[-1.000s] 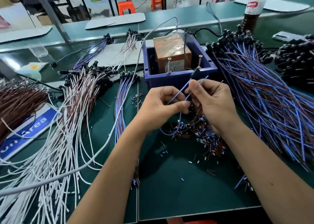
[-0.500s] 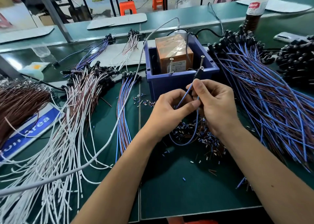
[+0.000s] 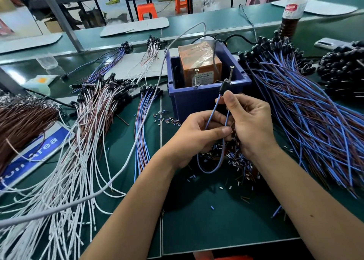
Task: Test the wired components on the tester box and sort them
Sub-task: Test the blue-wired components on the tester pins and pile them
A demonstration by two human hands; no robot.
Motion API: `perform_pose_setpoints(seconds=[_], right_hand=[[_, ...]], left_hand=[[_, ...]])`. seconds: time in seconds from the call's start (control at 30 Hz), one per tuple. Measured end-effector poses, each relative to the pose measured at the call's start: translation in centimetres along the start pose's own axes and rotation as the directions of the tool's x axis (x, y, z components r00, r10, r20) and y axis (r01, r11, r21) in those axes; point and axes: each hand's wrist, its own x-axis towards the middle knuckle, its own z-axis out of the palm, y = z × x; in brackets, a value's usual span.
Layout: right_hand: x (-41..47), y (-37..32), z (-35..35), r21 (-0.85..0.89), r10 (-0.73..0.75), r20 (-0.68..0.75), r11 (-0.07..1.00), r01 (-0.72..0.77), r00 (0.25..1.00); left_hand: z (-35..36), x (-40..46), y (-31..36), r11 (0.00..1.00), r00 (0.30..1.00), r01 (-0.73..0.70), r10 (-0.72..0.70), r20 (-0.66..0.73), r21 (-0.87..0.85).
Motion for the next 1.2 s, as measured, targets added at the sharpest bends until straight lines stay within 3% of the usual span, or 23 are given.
perform_pose_setpoints(seconds=[0.27,0.37,0.57,0.83,0.93,1.07,1.2], right_hand=[[0.4,0.4,-1.2,-0.036,0.057,0.044,0.998,-0.055,0.997],[0.4,0.5,-1.3,-0.103,0.024,0.043,0.994,-0.019,0.999],[1.0,0.0,-2.6,-0.046,-0.010,-0.087,0.999,0.006,0.996],[0.1,0.3,-1.8,-0.272,-0.127,0.142,0.948,0.162,0.982],[0.0,0.2,-1.8,-0.230,-0.140,0.106,0.960,0.162,0.984],[0.5,-0.3,-2.7,-0.077,-0.130,-0.051,0.989,0.125,0.990],[0.0,-0.4,-2.0,-0.081,-0.151,0.073,0.984,0.157,0.986]], left_hand=[[-1.7,0.2,0.3,0.999,0.971,0.040,-0.039,-0.237,0.003],[-2.0,0.1,0.1,0.999,0.968,0.031,-0.022,-0.251,0.030],[-2.9,-0.1,0.3,0.999,0.961,-0.044,0.040,-0.273,-0.010],[-2.6,-0.1,0.5,0.980,0.909,-0.194,0.195,-0.368,0.038],[-2.5,-0.3,0.7,0.968,0.906,-0.247,0.250,-0.342,0.053],[-2.7,-0.5,1.0,0.948,0.886,-0.318,0.305,-0.348,0.019],[-2.5,-0.5,1.1,0.917,0.847,-0.398,0.359,-0.392,-0.020]])
